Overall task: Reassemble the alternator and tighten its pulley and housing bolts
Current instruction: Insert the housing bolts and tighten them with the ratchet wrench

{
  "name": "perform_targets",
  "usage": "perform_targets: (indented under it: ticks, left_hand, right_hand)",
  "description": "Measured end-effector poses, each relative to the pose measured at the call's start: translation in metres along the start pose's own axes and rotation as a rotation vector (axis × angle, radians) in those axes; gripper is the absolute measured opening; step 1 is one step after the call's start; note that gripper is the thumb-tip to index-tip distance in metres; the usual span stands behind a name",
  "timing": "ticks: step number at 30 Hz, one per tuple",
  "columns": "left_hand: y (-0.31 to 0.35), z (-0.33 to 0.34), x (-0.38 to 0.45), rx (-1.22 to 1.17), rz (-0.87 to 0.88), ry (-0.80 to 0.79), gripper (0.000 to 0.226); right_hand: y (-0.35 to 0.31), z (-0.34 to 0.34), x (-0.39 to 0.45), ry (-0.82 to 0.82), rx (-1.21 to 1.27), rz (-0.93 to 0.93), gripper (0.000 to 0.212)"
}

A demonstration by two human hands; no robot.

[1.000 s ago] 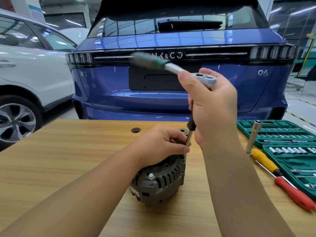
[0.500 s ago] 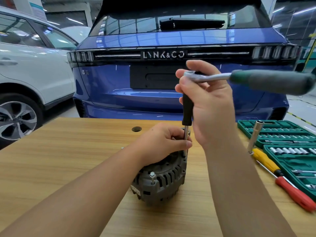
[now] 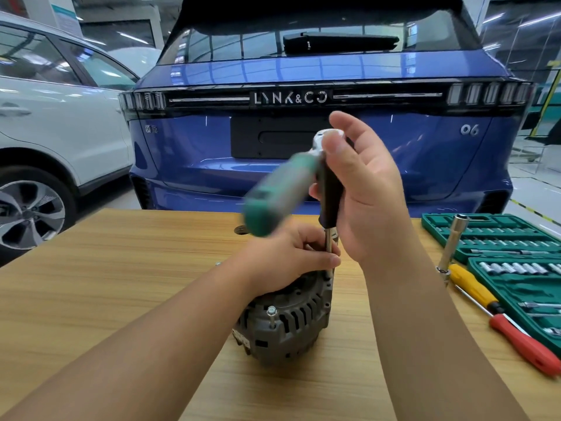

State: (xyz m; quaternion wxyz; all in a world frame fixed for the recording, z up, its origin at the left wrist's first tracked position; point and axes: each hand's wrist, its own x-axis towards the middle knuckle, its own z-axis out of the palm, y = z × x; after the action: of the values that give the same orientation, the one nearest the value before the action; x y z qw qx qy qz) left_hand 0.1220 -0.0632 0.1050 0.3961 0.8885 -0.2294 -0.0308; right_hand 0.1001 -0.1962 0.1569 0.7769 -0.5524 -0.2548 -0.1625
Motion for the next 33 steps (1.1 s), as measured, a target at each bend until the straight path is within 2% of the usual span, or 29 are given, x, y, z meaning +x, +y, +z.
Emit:
perform_targets:
  ticks: [2,4,5,8,10,13,15,17,20,25,28,30,33]
  left_hand:
    - [0.0,0.0,0.0,0.023,0.015,-0.02,0.002]
    - [0.001,0.0,0.001,0.03,0.009,-0.036,0.003]
    - [0.001,0.0,0.002,0.034,0.001,-0.042,0.003]
    - [0.0,-0.001,0.003,0.04,0.002,-0.046,0.007]
    - [-0.002,-0.001,0.002,0.028,0.013,-0.032,0.008]
    - [-0.001,0.0,0.001,0.022,0.012,-0.026,0.008]
    - [0.0,0.0,0.001,0.023,0.008,-0.025,0.007]
    - [0.001,0.0,0.001,0.021,0.007,-0.016,0.005]
    - [0.002,0.0,-0.001,0.022,0.027,0.009,0.016]
    - [0.003,-0.001,-0.002,0.015,0.019,0.017,0.008]
    - [0.004,-0.001,-0.003,0.018,0.012,0.003,0.005]
    - [0.004,-0.001,-0.003,0.03,0.012,0.0,0.004]
    - [0.002,-0.001,-0.001,0.012,0.005,0.011,0.003]
  right_hand:
    - [0.0,0.002,0.001,0.15,-0.098,-0.022,0.058]
    - [-0.002,0.001,0.001,0.315,-0.136,-0.054,0.041]
    - [-0.003,-0.001,0.001,0.328,-0.11,-0.038,0.031]
    - [-0.009,-0.005,0.001,0.113,0.111,0.142,0.013]
    - [-0.012,-0.009,0.002,-0.013,0.247,0.227,0.016]
    - [-0.013,-0.01,0.001,-0.089,0.31,0.183,0.024]
    - [-0.009,-0.008,0.0,-0.076,0.22,0.085,0.025]
    - [-0.005,-0.005,-0.001,-0.016,0.003,-0.066,0.029]
    - [-0.001,0.0,-0.001,-0.029,-0.163,-0.214,0.034]
    - [0.0,-0.006,0.001,-0.124,0.098,-0.059,0.036]
    - [0.0,-0.011,0.005,-0.159,0.188,-0.012,0.029]
    - [0.001,-0.012,0.007,-0.121,0.188,0.007,0.029]
    - [0.003,-0.012,0.005,-0.062,0.072,-0.019,0.042]
